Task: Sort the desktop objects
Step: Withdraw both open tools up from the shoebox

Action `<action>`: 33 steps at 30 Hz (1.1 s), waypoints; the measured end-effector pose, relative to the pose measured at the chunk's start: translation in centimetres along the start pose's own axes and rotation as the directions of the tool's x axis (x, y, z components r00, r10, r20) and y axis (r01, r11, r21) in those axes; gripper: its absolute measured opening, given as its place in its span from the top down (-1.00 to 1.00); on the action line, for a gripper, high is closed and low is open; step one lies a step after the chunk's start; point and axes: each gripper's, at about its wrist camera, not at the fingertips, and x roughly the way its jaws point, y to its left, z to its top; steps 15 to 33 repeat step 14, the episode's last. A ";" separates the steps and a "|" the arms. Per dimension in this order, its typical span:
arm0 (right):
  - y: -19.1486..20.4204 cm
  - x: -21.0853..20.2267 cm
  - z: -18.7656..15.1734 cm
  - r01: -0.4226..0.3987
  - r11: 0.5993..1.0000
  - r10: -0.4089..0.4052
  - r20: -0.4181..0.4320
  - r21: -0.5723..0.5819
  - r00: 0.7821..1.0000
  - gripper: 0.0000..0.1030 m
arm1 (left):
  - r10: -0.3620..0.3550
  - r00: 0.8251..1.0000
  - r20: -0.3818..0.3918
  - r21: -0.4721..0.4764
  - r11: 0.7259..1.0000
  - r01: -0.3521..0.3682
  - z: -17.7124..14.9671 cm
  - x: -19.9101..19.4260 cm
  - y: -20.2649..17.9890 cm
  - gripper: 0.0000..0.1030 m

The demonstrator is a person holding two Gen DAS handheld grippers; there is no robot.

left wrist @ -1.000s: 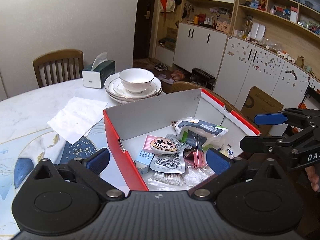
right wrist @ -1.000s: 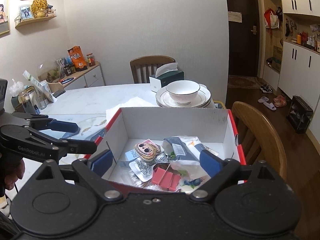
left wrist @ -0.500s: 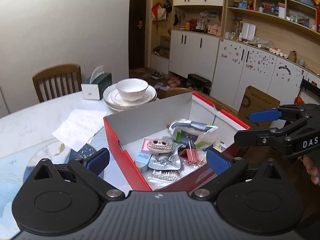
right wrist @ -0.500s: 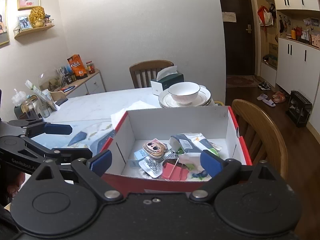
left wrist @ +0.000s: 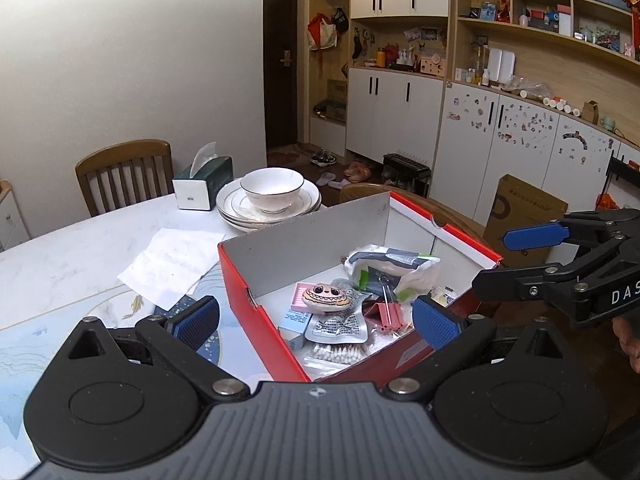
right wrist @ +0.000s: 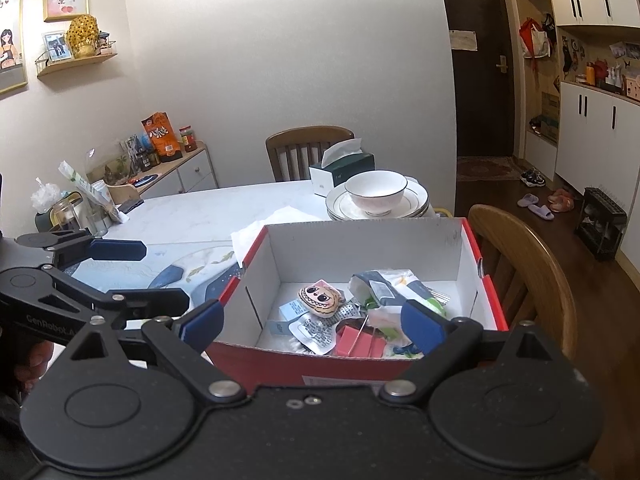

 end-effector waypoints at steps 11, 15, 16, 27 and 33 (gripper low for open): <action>-0.1 0.1 -0.1 0.014 1.000 -0.014 -0.003 0.020 1.000 -0.85 | -0.033 0.999 -0.017 -0.003 0.999 0.033 -0.2 0.3 0.3 -1.00; -0.1 0.2 -0.2 0.020 0.999 -0.020 -0.005 0.025 1.000 -0.85 | -0.042 0.999 -0.022 0.006 0.999 0.042 -0.3 0.4 0.3 -1.00; -0.1 0.2 -0.2 0.020 0.999 -0.020 -0.005 0.025 1.000 -0.85 | -0.042 0.999 -0.022 0.006 0.999 0.042 -0.3 0.4 0.3 -1.00; -0.1 0.2 -0.2 0.020 0.999 -0.020 -0.005 0.025 1.000 -0.85 | -0.042 0.999 -0.022 0.006 0.999 0.042 -0.3 0.4 0.3 -1.00; -0.1 0.2 -0.2 0.020 0.999 -0.020 -0.005 0.025 1.000 -0.85 | -0.042 0.999 -0.022 0.006 0.999 0.042 -0.3 0.4 0.3 -1.00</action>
